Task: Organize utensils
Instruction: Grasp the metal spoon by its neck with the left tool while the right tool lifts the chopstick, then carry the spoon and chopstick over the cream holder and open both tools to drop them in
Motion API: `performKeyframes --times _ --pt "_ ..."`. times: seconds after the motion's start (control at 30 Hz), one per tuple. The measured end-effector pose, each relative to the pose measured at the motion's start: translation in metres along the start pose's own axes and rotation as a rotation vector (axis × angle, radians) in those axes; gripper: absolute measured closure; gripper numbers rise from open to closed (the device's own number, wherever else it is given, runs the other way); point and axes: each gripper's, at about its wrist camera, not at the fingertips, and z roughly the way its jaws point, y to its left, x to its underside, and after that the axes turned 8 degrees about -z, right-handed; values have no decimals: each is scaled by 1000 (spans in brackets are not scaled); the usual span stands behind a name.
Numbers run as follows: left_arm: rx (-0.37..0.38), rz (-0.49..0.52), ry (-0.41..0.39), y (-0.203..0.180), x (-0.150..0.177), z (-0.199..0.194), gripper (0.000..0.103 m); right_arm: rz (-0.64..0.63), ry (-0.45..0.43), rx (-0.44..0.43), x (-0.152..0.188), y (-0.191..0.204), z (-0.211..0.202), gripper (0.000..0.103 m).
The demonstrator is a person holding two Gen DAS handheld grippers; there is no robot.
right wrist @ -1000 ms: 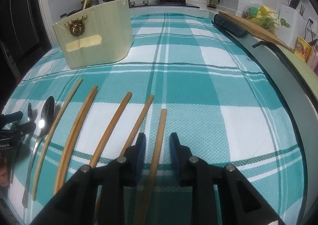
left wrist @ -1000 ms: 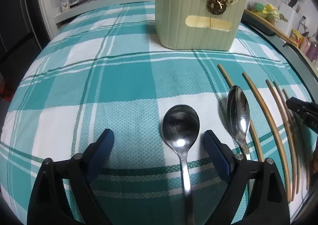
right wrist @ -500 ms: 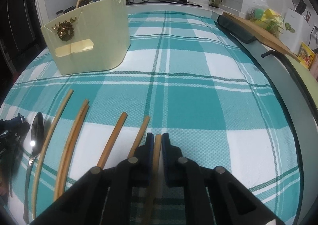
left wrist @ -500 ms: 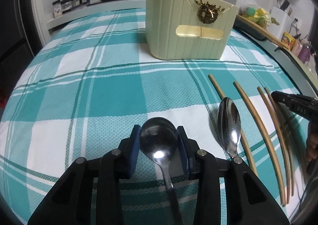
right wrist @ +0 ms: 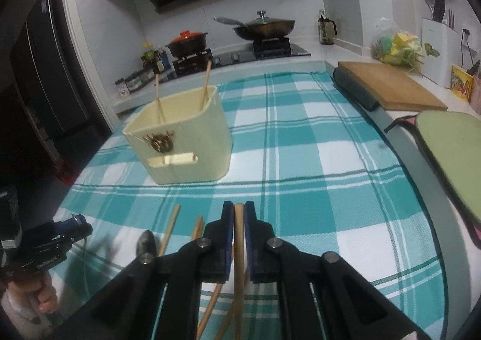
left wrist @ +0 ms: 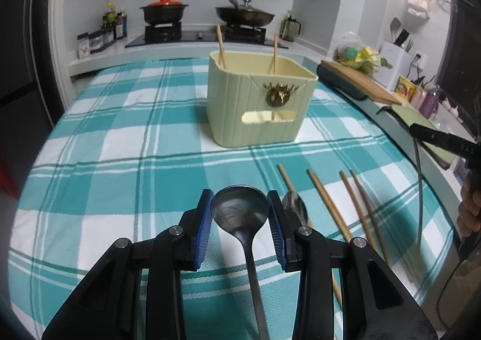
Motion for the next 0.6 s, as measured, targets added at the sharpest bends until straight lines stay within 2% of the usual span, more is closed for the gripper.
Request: performKeyframes --times 0.23,0.6 --pt "36 11 -77 -6 -19 -43 67 -24 -136 -20 -13 18 -66 96" --pt "91 -7 -113 -11 -50 -63 67 -52 -265 -13 -37 37 -101 96"
